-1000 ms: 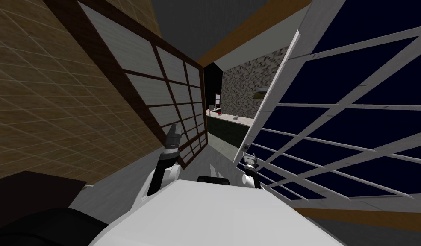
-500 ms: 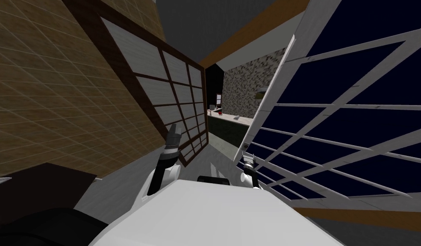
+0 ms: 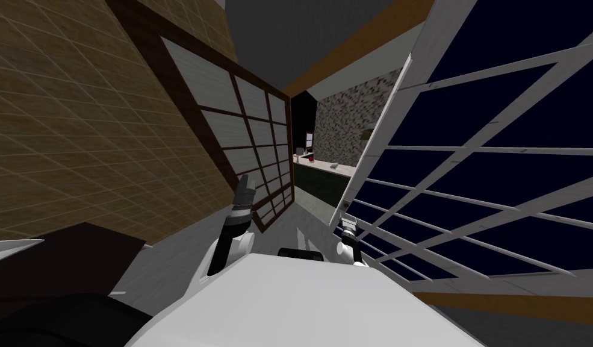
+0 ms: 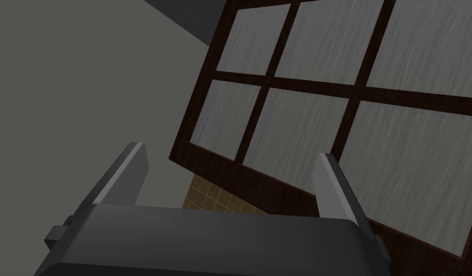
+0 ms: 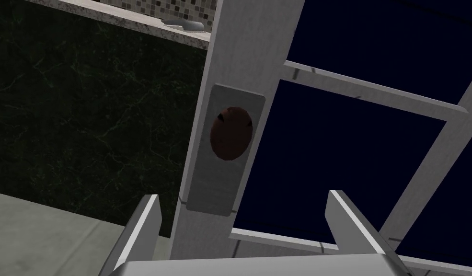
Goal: Pull the door open
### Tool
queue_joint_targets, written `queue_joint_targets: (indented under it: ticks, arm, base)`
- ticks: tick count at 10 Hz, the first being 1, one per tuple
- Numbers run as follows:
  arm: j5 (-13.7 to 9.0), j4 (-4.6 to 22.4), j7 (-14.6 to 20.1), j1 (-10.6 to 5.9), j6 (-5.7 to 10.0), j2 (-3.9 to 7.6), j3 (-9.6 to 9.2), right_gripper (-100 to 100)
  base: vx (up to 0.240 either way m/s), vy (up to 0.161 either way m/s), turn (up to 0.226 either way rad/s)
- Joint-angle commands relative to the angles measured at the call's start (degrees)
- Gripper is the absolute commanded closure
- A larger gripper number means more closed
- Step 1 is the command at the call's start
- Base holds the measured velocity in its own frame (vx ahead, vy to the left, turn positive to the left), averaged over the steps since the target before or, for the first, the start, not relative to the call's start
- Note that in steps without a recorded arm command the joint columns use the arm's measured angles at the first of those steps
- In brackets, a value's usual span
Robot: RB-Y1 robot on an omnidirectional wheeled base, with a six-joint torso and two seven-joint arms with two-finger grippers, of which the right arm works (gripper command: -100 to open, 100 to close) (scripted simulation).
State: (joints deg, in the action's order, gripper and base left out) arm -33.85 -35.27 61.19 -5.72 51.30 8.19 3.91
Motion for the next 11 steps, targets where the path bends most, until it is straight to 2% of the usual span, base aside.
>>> queue_joint_targets:
  ticks: [1,5,7,8,9,11]
  arm:
    - [-1.00,-0.13,2.63,-0.18,-0.11,-0.30,-0.27,-100]
    - [-3.31,-0.27,8.56,-0.67,-0.30,-1.01,-0.92,-100]
    - [-4.00,-0.31,10.39,-0.82,-0.36,-1.22,-1.11,-100]
    - [-3.75,-0.19,9.70,-0.80,-0.26,-1.16,-1.06,-100]
    - [-3.84,0.08,11.70,-0.04,-0.16,0.32,-1.24,-100]
    - [-3.87,0.26,12.88,0.47,-0.08,1.31,-1.35,-100]
  base:
    - [-0.051,-0.008,0.032]
    - [-0.058,-0.002,0.039]
    - [-0.032,-0.010,0.021]
    - [-0.012,-0.004,0.005]
    - [0.109,-0.003,0.030]
    - [0.152,-0.004,0.030]
